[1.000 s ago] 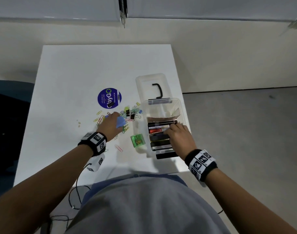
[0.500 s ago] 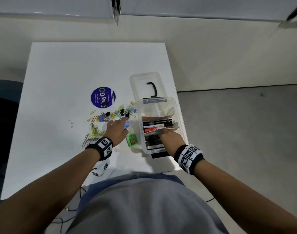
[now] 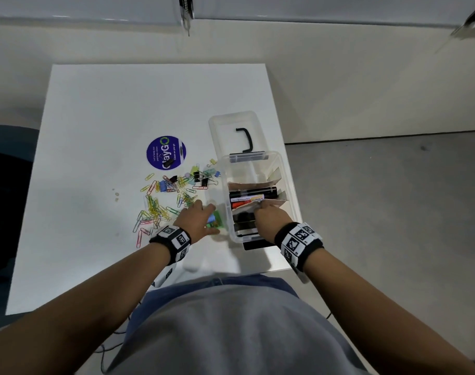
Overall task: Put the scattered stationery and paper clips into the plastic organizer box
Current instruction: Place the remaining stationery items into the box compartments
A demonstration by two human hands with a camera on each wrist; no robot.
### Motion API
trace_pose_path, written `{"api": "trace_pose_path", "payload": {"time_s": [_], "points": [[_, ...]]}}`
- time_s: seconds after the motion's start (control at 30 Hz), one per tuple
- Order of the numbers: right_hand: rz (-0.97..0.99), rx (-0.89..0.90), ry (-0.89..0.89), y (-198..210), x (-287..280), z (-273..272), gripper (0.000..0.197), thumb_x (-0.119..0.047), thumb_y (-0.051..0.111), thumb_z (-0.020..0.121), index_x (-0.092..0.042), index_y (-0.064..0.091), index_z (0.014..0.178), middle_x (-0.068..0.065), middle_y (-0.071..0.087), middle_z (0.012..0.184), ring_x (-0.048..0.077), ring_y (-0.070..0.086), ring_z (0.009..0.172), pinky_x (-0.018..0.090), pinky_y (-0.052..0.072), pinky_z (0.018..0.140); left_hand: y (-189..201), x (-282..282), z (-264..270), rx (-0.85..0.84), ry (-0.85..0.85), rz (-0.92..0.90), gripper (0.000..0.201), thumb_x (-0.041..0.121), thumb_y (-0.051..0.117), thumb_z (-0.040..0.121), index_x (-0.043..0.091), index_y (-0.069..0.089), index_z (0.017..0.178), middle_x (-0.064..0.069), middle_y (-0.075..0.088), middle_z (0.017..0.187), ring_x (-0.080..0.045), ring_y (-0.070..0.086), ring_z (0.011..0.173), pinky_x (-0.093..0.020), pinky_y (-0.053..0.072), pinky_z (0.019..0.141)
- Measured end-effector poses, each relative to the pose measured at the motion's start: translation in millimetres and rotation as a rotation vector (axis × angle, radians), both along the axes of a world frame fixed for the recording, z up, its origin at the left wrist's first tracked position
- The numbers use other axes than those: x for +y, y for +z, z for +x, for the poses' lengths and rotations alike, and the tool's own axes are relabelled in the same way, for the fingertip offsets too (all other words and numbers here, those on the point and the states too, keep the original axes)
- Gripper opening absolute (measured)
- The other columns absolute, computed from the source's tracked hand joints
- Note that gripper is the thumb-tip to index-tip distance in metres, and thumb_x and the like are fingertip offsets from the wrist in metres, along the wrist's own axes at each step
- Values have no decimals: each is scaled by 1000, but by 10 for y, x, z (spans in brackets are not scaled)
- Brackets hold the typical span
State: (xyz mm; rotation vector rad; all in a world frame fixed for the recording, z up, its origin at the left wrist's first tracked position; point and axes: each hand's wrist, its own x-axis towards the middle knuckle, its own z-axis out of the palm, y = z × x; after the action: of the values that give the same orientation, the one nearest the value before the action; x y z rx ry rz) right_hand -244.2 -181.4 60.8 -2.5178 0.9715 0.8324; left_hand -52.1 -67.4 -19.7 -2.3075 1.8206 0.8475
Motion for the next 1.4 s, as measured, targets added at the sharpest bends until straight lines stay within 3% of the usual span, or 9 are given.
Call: {"api": "trace_pose_path", "payload": {"time_s": [0.23,0.4,0.6,0.77,0.93,1.07,1.2,1.3,1.4], "points": [[175,-183,-130,174,-20,93,22,-16,41,95,-10,58,83,8,64,89,28,61,82,33,48,70,159,-2,84,173,320,-107,60,35,70,83,15,44,134,-13,50,124,-31,57,106,-38,50,85],[467,-620,-459,310,-26,218,34,-40,44,98,-18,59,118,3,69,110,20,69,92,39,55,84,853,-9,62,549,417,-347,63,33,73,83,21,44,137,12,45,128,-5,47,112,-5,35,85],[1054,-863,-888,524,-156,157,31,-23,53,99,-7,53,125,12,67,108,31,68,85,34,59,69,1142,-291,-207,634,263,-288,62,35,73,83,20,35,130,0,55,118,-14,60,101,-22,48,81],[797,-844,-850,514,-332,-82,35,-29,63,92,-15,49,121,19,67,111,31,71,82,43,61,72,1136,-356,-368,600,211,-234,36,25,60,92,15,30,110,-14,55,97,-16,53,68,-27,39,58],[534,-582,-539,412,-271,-297,35,-37,55,94,-26,45,125,8,65,104,23,71,85,42,60,79,1077,-289,-353,524,140,-200,25,35,56,94,19,45,110,-2,60,99,-20,58,86,-35,45,72],[561,-569,-544,329,-185,-393,24,-25,33,99,-27,48,118,13,61,112,28,67,91,44,58,83,1028,-280,-415,451,105,-313,26,31,65,89,24,58,112,10,46,101,-10,48,95,-18,36,77],[496,-536,-533,298,-177,-425,22,-19,38,95,-29,49,112,14,64,103,31,66,86,43,56,81,1045,-303,-523,491,155,-391,25,22,67,87,20,57,111,12,45,99,9,46,82,0,32,69],[439,-511,-495,265,-197,-455,20,-18,51,96,-22,51,115,2,63,98,20,61,81,28,47,68,1031,-329,-606,457,190,-395,18,24,70,85,16,57,95,12,49,83,2,46,69,-10,32,59],[356,-479,-490,199,-175,-499,28,-20,58,93,-14,44,117,-9,51,76,7,50,64,23,37,56,970,-353,-682,315,90,-378,18,34,68,84,19,60,90,7,61,78,-14,53,75,-27,33,67]]}}
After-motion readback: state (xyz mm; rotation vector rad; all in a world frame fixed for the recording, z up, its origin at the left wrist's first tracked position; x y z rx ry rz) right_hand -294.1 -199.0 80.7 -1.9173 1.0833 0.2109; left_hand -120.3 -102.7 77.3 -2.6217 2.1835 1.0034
